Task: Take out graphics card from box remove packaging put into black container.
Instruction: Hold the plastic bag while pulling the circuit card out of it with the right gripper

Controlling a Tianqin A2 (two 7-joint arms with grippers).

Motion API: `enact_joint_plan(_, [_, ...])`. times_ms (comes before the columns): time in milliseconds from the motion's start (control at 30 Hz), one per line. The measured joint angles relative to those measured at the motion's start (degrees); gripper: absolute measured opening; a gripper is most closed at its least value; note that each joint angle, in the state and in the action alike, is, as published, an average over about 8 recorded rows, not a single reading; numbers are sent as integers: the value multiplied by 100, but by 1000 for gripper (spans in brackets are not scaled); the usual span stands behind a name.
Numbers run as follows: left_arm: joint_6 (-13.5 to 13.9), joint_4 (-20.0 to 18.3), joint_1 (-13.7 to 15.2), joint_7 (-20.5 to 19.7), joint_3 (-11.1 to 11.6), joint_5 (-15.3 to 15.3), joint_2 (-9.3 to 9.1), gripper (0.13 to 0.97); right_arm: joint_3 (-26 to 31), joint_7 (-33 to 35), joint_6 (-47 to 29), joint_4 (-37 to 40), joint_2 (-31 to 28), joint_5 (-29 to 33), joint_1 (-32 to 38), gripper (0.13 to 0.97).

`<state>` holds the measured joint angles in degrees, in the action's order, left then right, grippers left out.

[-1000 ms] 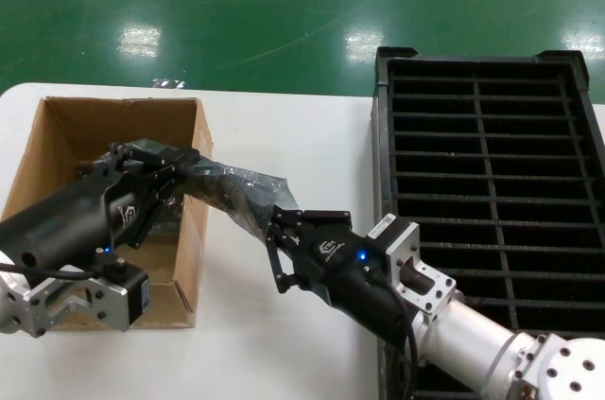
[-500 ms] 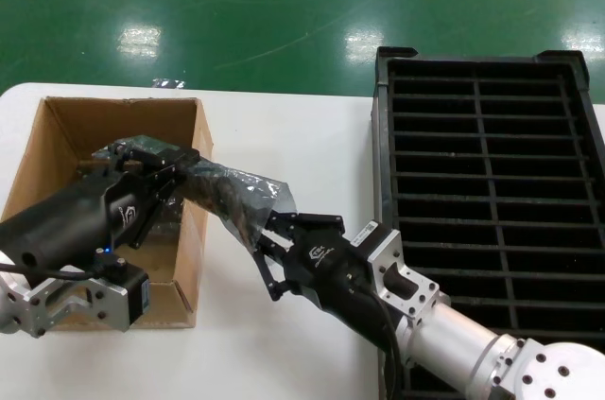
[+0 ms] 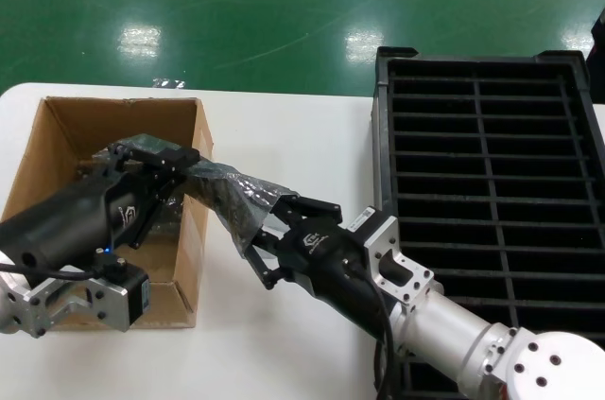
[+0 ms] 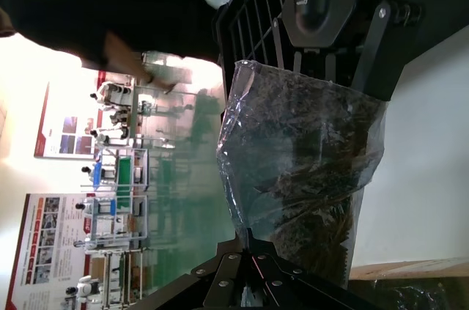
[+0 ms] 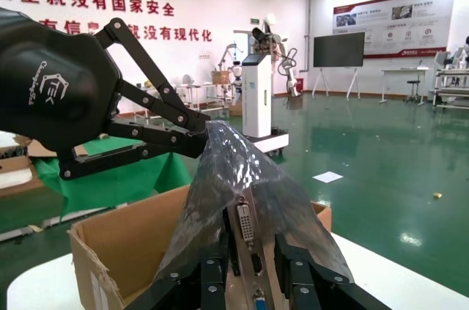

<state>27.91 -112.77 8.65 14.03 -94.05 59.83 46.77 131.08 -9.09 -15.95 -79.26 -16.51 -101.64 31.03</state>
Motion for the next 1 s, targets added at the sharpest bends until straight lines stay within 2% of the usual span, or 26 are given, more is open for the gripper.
enact_joint_plan(133, [0, 0, 0, 0, 0, 0, 0, 139, -136, -19, -127, 78, 154, 89, -27, 274])
enact_joint_plan(400, [0, 0, 0, 0, 0, 0, 0, 139, -332, -63, -305, 186, 384, 293, -98, 200])
enact_joint_plan(633, [0, 0, 0, 0, 0, 0, 0, 139, -475, -157, -393, 148, 460, 488, -170, 196])
enact_joint_plan(1000, [0, 0, 0, 0, 0, 0, 0, 139, -674, -783, -433, -754, 143, 1055, -497, 188])
